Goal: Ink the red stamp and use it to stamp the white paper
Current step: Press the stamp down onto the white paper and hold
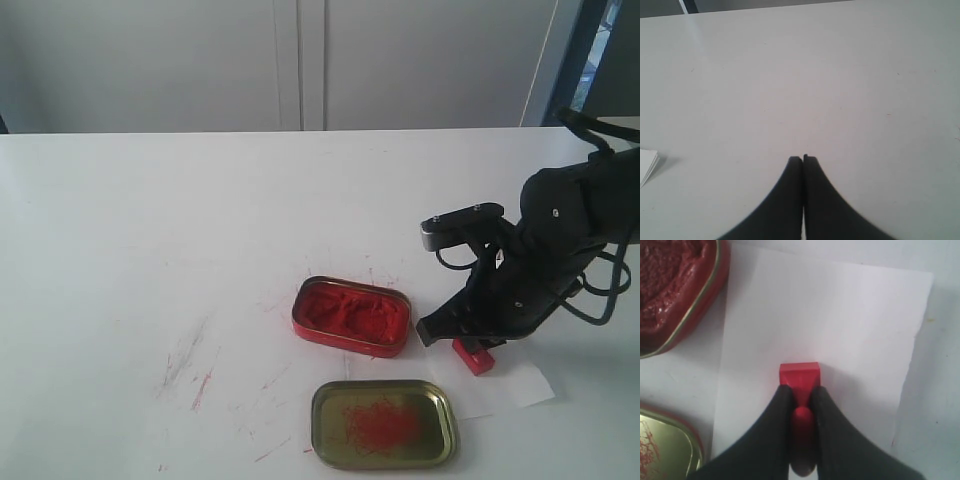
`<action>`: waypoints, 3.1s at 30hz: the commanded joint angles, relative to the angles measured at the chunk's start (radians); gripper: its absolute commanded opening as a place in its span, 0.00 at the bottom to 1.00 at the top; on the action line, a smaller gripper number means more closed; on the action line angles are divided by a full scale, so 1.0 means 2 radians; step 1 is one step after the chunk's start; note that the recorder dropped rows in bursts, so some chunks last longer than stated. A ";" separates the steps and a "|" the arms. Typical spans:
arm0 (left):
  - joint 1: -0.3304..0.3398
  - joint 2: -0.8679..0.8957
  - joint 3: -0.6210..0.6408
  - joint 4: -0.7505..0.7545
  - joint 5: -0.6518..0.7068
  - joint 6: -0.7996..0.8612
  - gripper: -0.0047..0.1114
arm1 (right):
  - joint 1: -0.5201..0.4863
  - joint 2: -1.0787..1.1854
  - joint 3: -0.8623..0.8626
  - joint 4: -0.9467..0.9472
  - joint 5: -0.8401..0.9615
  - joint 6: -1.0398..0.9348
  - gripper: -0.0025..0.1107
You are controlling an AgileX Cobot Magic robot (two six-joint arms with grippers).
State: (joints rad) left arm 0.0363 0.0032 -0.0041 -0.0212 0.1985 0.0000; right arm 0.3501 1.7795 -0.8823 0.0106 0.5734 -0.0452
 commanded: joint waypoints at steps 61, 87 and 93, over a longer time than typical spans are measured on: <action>0.000 -0.002 0.002 -0.005 0.002 0.000 0.04 | -0.001 -0.055 0.023 -0.005 -0.001 -0.080 0.02; 0.000 -0.002 0.002 -0.005 0.002 0.000 0.04 | -0.001 -0.062 0.023 -0.002 -0.034 -0.080 0.02; 0.000 -0.002 0.002 -0.005 0.002 0.000 0.04 | -0.001 -0.045 0.023 -0.005 -0.045 -0.080 0.02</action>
State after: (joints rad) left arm 0.0363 0.0032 -0.0041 -0.0212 0.1985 0.0000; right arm 0.3501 1.6769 -0.8401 0.0000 0.4992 -0.2029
